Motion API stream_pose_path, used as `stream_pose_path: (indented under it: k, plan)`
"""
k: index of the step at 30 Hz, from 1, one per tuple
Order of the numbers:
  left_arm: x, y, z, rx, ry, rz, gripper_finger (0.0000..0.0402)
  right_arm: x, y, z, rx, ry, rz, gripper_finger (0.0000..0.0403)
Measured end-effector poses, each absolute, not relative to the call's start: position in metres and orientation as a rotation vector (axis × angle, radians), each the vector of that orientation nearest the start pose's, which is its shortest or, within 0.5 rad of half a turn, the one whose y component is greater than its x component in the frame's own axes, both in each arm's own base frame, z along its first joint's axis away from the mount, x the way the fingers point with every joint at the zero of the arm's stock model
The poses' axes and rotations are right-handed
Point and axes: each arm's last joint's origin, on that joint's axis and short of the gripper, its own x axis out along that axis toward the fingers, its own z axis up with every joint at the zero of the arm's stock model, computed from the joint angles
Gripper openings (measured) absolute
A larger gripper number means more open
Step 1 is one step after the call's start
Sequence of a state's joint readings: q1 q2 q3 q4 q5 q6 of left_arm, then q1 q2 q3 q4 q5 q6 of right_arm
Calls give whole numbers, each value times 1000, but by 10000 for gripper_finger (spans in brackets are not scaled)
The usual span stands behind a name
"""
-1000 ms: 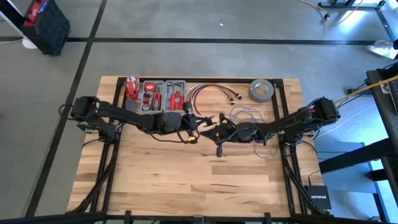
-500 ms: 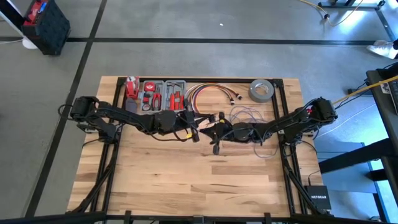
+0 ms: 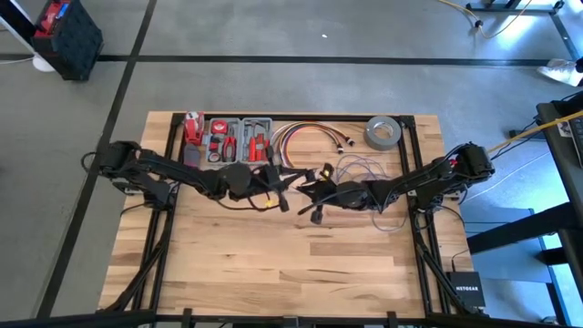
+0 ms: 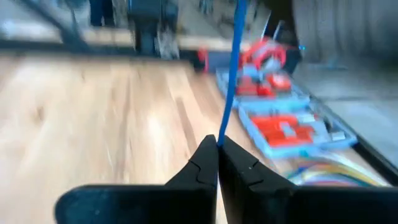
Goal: Coil cords
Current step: Coil the blue wire onto the black spool
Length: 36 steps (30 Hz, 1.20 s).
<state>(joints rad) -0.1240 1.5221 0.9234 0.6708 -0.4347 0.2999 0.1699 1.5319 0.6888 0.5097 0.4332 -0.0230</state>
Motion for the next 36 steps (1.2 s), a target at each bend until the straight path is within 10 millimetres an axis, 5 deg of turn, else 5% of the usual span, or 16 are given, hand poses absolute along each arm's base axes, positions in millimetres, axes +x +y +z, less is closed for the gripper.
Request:
stream_pose_path:
  k: [6,16,25,36]
  plan:
    - [317,-36,300,289,40,284,0,299,38,198,-122,344,-303,7]
    - [313,-35,290,330,178,320,0,291,34,197,-193,429,-383,7]
    - [313,-35,290,325,177,318,0,293,39,197,-56,412,-240,13]
    - [312,-38,291,337,175,307,0,277,32,210,-45,464,-267,158]
